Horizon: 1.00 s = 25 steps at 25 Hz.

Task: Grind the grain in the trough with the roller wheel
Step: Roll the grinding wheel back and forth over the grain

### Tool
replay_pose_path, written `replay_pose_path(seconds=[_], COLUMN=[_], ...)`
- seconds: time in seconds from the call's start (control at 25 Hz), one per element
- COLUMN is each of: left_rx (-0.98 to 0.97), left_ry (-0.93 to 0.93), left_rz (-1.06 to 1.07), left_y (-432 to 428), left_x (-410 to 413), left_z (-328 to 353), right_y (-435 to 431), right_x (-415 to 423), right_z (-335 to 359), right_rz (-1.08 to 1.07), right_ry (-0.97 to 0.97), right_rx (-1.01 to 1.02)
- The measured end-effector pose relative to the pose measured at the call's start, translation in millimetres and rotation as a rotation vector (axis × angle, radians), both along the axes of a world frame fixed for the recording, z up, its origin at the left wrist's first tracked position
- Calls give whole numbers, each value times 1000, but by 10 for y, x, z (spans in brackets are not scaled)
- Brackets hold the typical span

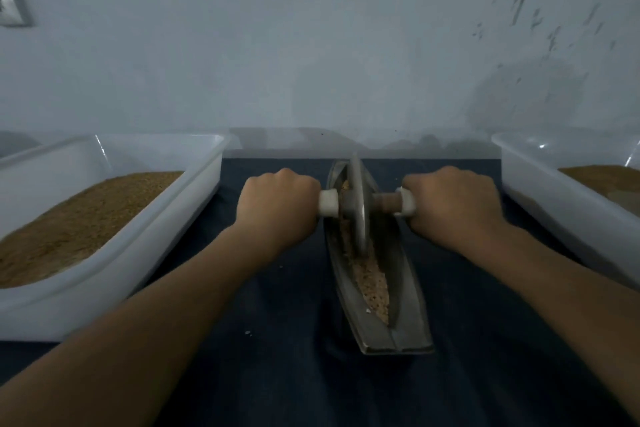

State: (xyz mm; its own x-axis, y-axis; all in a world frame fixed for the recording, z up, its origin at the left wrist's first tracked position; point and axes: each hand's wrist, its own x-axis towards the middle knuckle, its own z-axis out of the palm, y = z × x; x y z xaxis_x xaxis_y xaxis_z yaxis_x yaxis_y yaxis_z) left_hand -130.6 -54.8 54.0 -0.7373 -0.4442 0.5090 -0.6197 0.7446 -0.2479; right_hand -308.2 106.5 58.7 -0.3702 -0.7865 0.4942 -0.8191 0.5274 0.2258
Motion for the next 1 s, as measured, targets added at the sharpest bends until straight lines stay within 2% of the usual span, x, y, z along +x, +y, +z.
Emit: replay_pose_path(seconds=[0.08,0.16,0.28,0.32,0.36,0.44,0.56,0.64,0.72,0.8,0.88,0.92,1.0], left_rx=[60,86,-52,-92,-113,-103,16,88,41,-85,-166,-142,-79], left_ry=[-9,-32,12,16,34,23,6,-24,-8,44,96,91,20], left_rz=[68,38,-145,-178,-180,-108,27,55,0,-130,-233,-237,-110], left_y=[-59,-52,89,141,135,113,-21,-83,-24,129,163,141,109], left_x=[-175,-111,286,380,388,265,-115,-208,-38,253,422,398,265], left_z=[90,86,-129,-150,-126,-109,73,115,32,-124,-125,-97,-108], right_y=[-198,-142,235,339,385,288,-108,-217,-62,234,438,438,260], right_x=[-64,-62,58,105,95,68,13,-28,-13,82,131,97,88], right_z=[82,116,-27,-80,-111,-142,46,129,77,-78,-135,-120,-91], right_rz=[-54,-36,93,140,165,83,-32,-57,-15,80,191,200,80], right_ry=[-140,-143,198,241,217,134,-88,-139,-71,115,185,181,140], right_rx=[47,85,-60,-147,-161,-95,22,69,63,-39,-153,-143,-47])
